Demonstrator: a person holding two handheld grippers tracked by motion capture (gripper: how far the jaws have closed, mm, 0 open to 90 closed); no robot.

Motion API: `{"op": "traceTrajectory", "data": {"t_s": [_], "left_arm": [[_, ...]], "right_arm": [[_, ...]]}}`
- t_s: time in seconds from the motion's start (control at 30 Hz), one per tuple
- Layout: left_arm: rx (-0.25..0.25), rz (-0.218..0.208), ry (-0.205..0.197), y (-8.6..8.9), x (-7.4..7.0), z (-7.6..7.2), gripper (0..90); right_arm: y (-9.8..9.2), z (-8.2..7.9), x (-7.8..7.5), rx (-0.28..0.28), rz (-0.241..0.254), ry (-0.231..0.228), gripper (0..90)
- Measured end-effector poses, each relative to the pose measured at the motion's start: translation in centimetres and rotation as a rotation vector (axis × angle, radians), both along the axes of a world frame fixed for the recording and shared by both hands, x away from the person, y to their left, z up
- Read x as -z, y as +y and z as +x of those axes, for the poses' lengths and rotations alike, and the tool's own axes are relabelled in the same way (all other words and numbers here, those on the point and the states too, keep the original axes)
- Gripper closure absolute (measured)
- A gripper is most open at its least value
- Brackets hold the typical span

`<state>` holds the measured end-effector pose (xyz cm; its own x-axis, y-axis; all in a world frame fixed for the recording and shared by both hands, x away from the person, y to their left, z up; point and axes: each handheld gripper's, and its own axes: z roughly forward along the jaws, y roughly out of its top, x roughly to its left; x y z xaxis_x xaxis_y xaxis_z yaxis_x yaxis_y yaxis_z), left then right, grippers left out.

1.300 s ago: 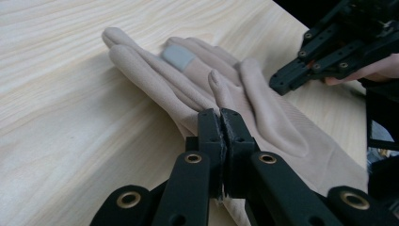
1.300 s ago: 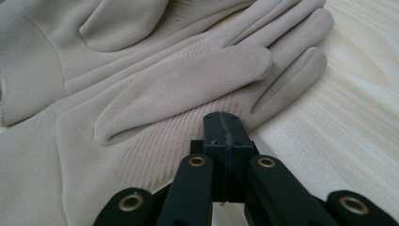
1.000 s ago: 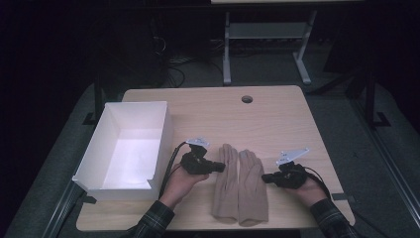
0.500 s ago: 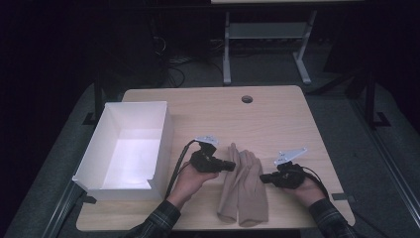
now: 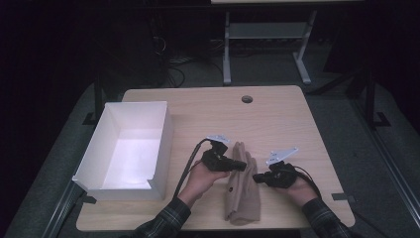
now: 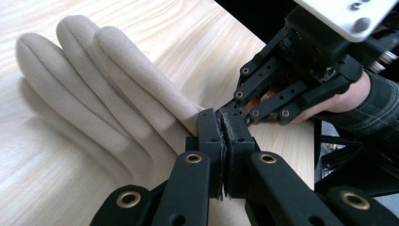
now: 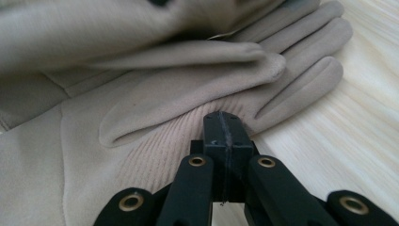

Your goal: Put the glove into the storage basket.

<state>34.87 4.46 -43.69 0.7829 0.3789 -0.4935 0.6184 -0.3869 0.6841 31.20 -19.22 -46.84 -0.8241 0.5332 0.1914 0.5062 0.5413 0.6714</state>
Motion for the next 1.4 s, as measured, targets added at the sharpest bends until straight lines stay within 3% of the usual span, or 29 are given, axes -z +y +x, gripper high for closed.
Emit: {"op": "traceTrajectory", "data": {"t_s": [0.23,0.4,0.5,0.67,0.83,0.97,1.2,1.4], "left_arm": [[0.019,0.018,-0.001,-1.5,1.0,0.2,87.6],[0.029,0.009,-0.032,-1.8,0.8,-0.1,81.6],[0.030,0.021,-0.063,-1.8,0.3,-0.5,76.7],[0.088,0.038,-0.069,-2.6,0.3,-1.8,87.8],[0.145,0.093,-0.066,-4.4,1.4,-3.3,89.4],[0.157,0.181,-0.088,-5.0,2.5,-3.7,89.5],[0.162,0.208,-0.094,-4.8,2.6,-3.7,89.5],[0.167,0.239,-0.097,-3.0,2.3,-3.9,89.5]], "right_arm": [[0.6,0.0,0.0,-0.008,-0.005,-0.006,90.0],[0.0,0.0,-0.1,0.002,-0.004,-0.017,88.8],[-1.1,0.1,-0.4,0.041,0.000,-0.032,81.0],[-3.2,0.4,-0.5,0.146,-0.010,-0.066,60.5],[-4.1,0.8,0.1,0.222,-0.054,-0.102,42.0],[-4.5,1.1,0.4,0.260,-0.068,-0.114,34.9],[-4.9,1.4,0.8,0.297,-0.077,-0.130,26.7],[-5.0,1.5,1.0,0.333,-0.083,-0.149,20.3]]}}
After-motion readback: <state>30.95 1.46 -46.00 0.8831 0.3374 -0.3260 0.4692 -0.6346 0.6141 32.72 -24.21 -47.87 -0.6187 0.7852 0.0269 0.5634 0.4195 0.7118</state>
